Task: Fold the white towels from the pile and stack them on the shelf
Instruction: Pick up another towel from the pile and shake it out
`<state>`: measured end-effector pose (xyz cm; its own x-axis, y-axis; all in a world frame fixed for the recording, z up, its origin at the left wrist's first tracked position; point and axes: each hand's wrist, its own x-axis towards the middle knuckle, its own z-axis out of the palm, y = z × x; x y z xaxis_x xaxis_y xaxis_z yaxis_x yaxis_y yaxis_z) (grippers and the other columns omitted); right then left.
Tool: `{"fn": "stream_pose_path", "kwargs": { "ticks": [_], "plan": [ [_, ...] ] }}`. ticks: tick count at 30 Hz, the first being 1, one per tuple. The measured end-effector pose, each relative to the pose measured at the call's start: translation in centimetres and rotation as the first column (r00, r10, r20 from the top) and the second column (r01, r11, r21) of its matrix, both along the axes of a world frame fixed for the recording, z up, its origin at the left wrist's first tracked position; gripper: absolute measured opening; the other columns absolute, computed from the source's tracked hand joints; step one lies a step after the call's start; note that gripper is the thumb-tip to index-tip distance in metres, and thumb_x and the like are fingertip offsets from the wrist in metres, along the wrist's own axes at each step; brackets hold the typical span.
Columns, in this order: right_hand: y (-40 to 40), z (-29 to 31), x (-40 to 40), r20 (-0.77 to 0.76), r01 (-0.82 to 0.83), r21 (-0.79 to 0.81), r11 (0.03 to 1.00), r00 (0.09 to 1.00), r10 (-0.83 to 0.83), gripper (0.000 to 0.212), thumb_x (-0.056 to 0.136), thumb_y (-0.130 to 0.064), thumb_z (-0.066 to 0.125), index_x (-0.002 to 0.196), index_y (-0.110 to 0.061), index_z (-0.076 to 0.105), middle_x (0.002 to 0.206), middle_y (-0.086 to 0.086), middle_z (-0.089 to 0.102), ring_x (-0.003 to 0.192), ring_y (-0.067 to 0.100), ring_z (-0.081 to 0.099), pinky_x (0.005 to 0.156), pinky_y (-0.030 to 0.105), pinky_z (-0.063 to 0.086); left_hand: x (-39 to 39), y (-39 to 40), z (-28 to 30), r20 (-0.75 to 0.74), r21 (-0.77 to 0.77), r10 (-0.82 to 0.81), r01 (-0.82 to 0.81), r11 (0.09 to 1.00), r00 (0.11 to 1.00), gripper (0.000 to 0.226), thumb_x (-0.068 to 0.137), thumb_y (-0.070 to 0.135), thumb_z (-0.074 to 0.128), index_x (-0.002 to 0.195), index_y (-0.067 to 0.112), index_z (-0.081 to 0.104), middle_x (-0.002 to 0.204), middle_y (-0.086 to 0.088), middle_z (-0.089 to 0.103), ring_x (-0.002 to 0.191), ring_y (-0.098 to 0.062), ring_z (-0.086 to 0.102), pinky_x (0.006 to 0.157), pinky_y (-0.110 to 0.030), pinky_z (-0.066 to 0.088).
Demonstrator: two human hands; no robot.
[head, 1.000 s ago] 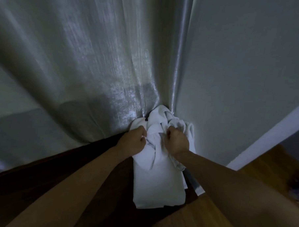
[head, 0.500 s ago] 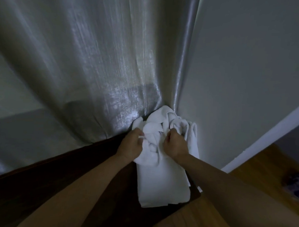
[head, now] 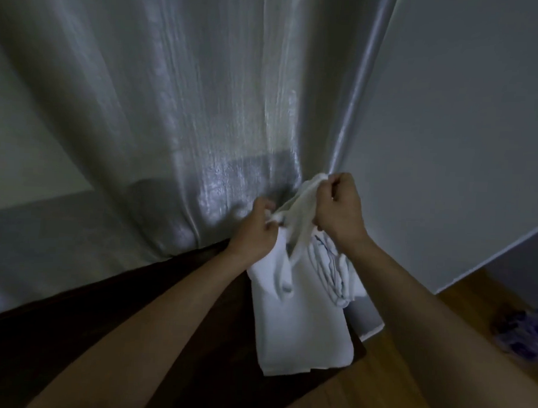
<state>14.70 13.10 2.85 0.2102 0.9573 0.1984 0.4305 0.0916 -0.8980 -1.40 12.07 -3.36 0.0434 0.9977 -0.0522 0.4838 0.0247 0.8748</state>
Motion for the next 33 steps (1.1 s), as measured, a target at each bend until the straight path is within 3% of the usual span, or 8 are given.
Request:
{"fn": "stream_pose_path", "kwargs": {
  "ticks": [4, 7, 14, 17, 21, 27, 31, 33],
  "plan": [
    [0.1, 5.1, -1.4, -0.044, -0.066, 0.111, 0.992, 0.996, 0.072, 0.014, 0.104, -0.024, 0.045, 0.091, -0.021, 0.044, 0.072, 0.005, 0.055, 0.044, 0.008, 0.055, 0.042, 0.026, 0.047, 0.0, -1.6, -2.7, 0.015, -0.060, -0.040, 0.040, 0.997, 0.999, 0.042, 0.103, 0.039, 0.045, 0.140, 0.023, 0.035, 0.124, -0.013, 0.064, 0.112, -0.034, 0.063, 0.087, -0.039, 0.050],
    [0.2, 7.3, -2.1, -0.027, -0.105, 0.163, 0.981, 0.993, 0.111, 0.013, 0.102, -0.028, 0.049, 0.089, -0.027, 0.049, 0.078, 0.002, 0.057, 0.063, 0.015, 0.057, 0.058, 0.035, 0.053, 0.0, -2.0, -2.7, 0.077, -0.143, -0.051, 0.061, 0.988, 0.996, 0.067, 0.091, 0.069, 0.044, 0.144, 0.032, 0.029, 0.137, -0.007, 0.060, 0.123, -0.029, 0.059, 0.104, -0.048, 0.047],
    [-0.8, 11.2, -2.6, -0.225, -0.244, 0.200, 0.949, 0.931, 0.287, 0.019, 0.103, -0.006, 0.046, 0.087, -0.015, 0.050, 0.060, -0.004, 0.048, 0.046, 0.007, 0.041, 0.041, 0.021, 0.034, 0.1, -0.6, -0.7, 0.359, -0.233, 0.015, 0.074, 0.970, 0.933, 0.081, 0.075, 0.095, 0.037, 0.127, 0.038, 0.063, 0.111, 0.010, 0.073, 0.106, -0.009, 0.067, 0.102, -0.037, 0.050],
    [-1.3, 11.8, -2.7, -0.300, -0.308, 0.168, 0.937, 0.889, 0.346, 0.022, 0.101, 0.000, 0.044, 0.085, -0.015, 0.050, 0.054, -0.008, 0.046, 0.041, 0.004, 0.038, 0.040, 0.015, 0.031, 0.1, 0.0, 1.2, 0.393, -0.194, 0.022, 0.059, 0.979, 0.919, 0.062, 0.090, 0.077, 0.044, 0.108, 0.026, 0.074, 0.084, 0.008, 0.075, 0.085, -0.010, 0.070, 0.079, -0.027, 0.052],
    [-1.1, 11.9, -2.0, -0.268, -0.314, 0.155, 0.937, 0.899, 0.346, 0.012, 0.092, -0.018, 0.053, 0.081, -0.019, 0.051, 0.060, -0.005, 0.046, 0.045, 0.006, 0.039, 0.041, 0.017, 0.031, -0.2, 0.6, 3.3, 0.507, -0.131, 0.113, -0.053, 0.990, 0.855, 0.039, 0.103, 0.046, 0.050, 0.114, 0.015, 0.070, 0.100, -0.006, 0.077, 0.094, -0.022, 0.073, 0.081, -0.030, 0.058],
    [-0.7, 11.2, -1.0, 0.123, -0.279, 0.005, 0.960, 0.953, 0.276, 0.049, 0.085, -0.051, 0.076, 0.122, -0.027, 0.055, 0.105, -0.006, 0.068, 0.077, 0.005, 0.066, 0.055, 0.020, 0.046, -2.3, -0.3, 9.6, 0.576, 0.068, 0.132, -0.209, 0.976, 0.807, 0.030, 0.105, 0.027, 0.049, 0.117, 0.005, 0.066, 0.100, -0.010, 0.075, 0.081, -0.011, 0.073, 0.066, -0.020, 0.056],
    [-1.5, 12.5, -1.8, 0.079, -0.526, -0.069, 0.847, 0.844, 0.531, 0.016, 0.092, -0.035, 0.074, 0.101, -0.022, 0.070, 0.071, -0.014, 0.073, 0.053, -0.008, 0.061, 0.048, 0.007, 0.042, -4.1, -3.0, 13.2, 0.475, 0.182, 0.069, -0.175, 0.968, 0.877, 0.019, 0.103, 0.034, 0.054, 0.098, 0.028, 0.072, 0.090, 0.003, 0.076, 0.085, -0.012, 0.074, 0.070, -0.026, 0.059],
    [-2.1, 13.1, -2.7, 0.083, -0.596, -0.129, 0.792, 0.790, 0.608, 0.017, 0.094, -0.019, 0.072, 0.085, -0.026, 0.059, 0.051, -0.024, 0.063, 0.049, -0.012, 0.059, 0.051, 0.008, 0.044, -5.3, -4.4, 14.1, 0.343, 0.183, 0.102, -0.173, 0.968, 0.934, 0.031, 0.097, 0.041, 0.052, 0.082, 0.019, 0.070, 0.085, -0.008, 0.072, 0.085, -0.025, 0.070, 0.078, -0.034, 0.056]
  ]
}}
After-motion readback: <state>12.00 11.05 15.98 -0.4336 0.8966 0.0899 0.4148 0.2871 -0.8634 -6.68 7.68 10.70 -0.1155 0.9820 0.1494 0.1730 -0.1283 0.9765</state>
